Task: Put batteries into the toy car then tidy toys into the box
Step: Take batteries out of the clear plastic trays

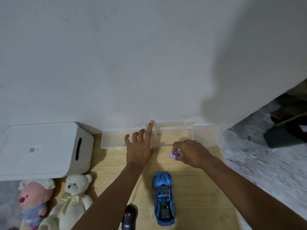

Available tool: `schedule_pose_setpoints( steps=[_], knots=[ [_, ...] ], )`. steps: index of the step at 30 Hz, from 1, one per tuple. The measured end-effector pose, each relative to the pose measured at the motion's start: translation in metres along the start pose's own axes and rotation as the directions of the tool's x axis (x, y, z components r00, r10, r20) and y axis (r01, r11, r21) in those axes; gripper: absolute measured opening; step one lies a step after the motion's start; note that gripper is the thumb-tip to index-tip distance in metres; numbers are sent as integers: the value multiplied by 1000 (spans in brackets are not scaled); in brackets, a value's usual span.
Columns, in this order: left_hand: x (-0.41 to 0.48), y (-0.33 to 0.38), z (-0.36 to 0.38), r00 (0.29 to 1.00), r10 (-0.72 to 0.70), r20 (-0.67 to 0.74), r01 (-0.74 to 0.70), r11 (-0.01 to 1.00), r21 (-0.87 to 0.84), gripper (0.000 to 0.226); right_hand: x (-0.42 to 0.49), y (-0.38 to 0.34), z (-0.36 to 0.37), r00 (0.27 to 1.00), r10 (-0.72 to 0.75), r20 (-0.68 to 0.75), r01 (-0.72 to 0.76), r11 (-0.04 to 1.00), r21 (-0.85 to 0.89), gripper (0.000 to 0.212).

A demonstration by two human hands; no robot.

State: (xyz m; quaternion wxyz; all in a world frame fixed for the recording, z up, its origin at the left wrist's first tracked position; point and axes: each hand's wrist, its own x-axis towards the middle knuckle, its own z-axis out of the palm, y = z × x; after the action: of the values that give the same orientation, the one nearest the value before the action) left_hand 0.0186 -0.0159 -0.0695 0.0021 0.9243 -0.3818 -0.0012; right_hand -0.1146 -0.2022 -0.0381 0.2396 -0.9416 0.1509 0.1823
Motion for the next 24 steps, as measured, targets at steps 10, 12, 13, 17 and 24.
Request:
schedule_pose_setpoints(
  steps=[10, 12, 13, 17, 24],
  knots=[
    [-1, 5, -2, 999, -25, 38, 24, 999, 31, 104, 3, -12, 51, 989, -51, -142, 2, 945, -326, 17],
    [-1, 6, -4, 998, -25, 54, 23, 999, 34, 103, 3, -13, 54, 987, -44, -151, -8, 943, -332, 18],
    [-1, 6, -4, 998, -24, 61, 22, 999, 35, 103, 3, -13, 56, 987, -46, -154, -7, 944, -329, 18],
    [-2, 5, -4, 998, -21, 54, 20, 1000, 21, 102, 1, -12, 50, 976, -86, -200, 28, 961, -275, 25],
    [-2, 4, -2, 999, -23, 39, 22, 999, 32, 99, -16, -3, 43, 981, -101, -163, 109, 993, 42, 17]
  ],
)
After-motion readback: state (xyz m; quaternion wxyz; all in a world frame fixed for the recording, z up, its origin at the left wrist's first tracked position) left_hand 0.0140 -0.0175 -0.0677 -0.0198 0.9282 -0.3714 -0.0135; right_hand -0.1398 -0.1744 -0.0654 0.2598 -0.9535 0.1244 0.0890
